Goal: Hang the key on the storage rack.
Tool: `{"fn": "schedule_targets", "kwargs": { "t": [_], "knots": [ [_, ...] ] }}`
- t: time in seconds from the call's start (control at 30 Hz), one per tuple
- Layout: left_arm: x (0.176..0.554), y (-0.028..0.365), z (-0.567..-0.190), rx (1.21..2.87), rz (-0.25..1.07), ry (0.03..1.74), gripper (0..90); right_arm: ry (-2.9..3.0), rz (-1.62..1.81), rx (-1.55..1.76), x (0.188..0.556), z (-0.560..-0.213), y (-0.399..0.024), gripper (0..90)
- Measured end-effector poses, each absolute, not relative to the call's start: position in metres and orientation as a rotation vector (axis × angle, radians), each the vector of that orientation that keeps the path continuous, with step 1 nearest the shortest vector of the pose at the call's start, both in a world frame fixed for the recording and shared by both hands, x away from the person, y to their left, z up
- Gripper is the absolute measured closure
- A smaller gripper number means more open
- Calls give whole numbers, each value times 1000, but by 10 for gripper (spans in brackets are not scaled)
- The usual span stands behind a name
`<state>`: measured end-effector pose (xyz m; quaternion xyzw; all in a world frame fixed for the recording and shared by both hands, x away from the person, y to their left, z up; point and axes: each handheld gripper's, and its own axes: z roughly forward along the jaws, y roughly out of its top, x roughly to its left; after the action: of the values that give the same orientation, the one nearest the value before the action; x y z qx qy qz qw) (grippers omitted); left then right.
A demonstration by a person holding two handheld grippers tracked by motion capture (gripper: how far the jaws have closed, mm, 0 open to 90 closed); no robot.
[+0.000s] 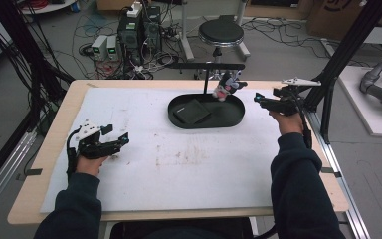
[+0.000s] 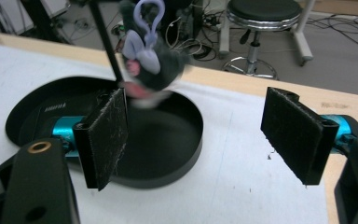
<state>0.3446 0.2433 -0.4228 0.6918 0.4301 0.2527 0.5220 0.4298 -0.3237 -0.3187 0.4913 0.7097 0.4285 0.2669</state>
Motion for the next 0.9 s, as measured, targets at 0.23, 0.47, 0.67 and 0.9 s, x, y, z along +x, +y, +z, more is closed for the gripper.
{"fn": "schedule_targets", "kwargs": {
  "t": [0.23, 0.47, 0.67, 0.9],
  "knots": [
    [344, 243, -422, 1636, 603, 1037, 261, 1945, 1175, 1287, 400, -339, -333, 231],
    [346, 240, -421, 1637, 602, 1027, 261, 1956, 1173, 1243, 367, -368, -337, 218],
    [343, 240, -419, 1626, 605, 1013, 261, 1991, 1116, 1172, 353, -379, -327, 218],
    [340, 236, -419, 1630, 598, 1001, 261, 1979, 1110, 1160, 348, -389, -320, 218]
  ]
}}
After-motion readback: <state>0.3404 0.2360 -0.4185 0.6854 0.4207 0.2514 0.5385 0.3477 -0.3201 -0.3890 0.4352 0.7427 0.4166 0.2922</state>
